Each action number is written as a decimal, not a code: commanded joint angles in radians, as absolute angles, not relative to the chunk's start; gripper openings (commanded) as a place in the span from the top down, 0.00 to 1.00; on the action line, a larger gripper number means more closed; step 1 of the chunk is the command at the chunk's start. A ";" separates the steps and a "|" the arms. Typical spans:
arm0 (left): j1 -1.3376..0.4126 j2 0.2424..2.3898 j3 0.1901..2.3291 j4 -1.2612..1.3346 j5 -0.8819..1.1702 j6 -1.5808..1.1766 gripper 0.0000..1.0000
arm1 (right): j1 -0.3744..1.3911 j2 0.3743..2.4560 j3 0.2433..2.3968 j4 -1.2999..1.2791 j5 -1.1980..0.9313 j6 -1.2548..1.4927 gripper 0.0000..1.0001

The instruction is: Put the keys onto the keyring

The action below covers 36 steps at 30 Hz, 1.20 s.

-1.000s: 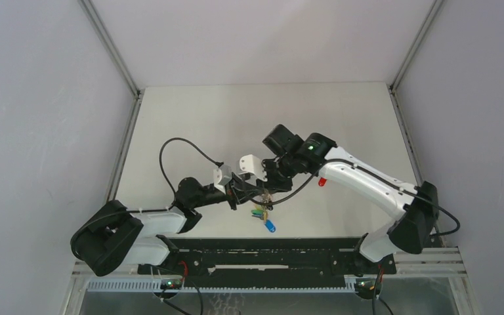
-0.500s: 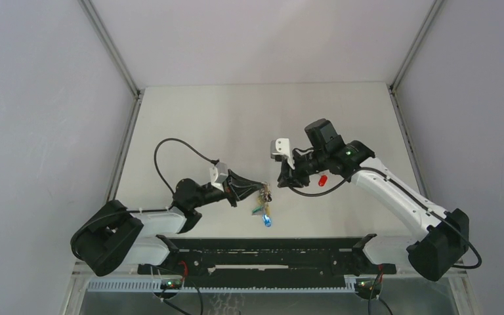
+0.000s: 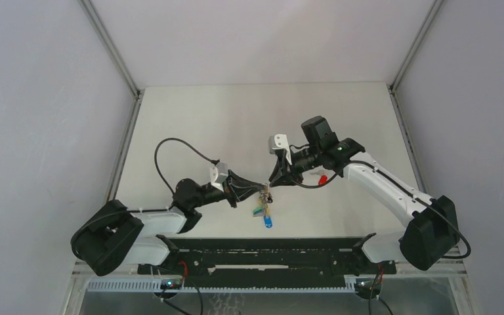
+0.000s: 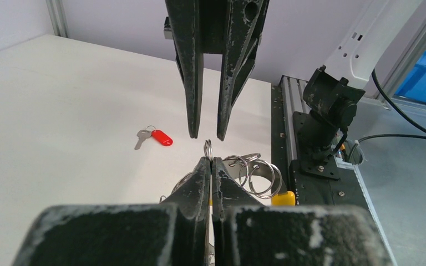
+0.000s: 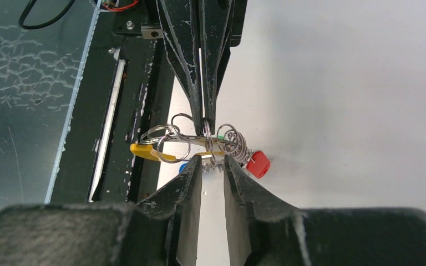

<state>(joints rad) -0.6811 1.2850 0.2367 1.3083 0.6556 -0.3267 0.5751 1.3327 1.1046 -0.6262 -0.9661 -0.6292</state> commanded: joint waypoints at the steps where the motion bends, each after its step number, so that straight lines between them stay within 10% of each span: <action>1: -0.678 1.279 0.255 1.400 0.670 -0.340 1.00 | 0.568 1.349 1.112 -0.584 -1.034 -0.641 0.80; 36: -0.698 1.313 0.287 1.452 0.757 -0.368 1.00 | 0.563 1.497 1.205 -0.728 -1.229 -0.774 1.00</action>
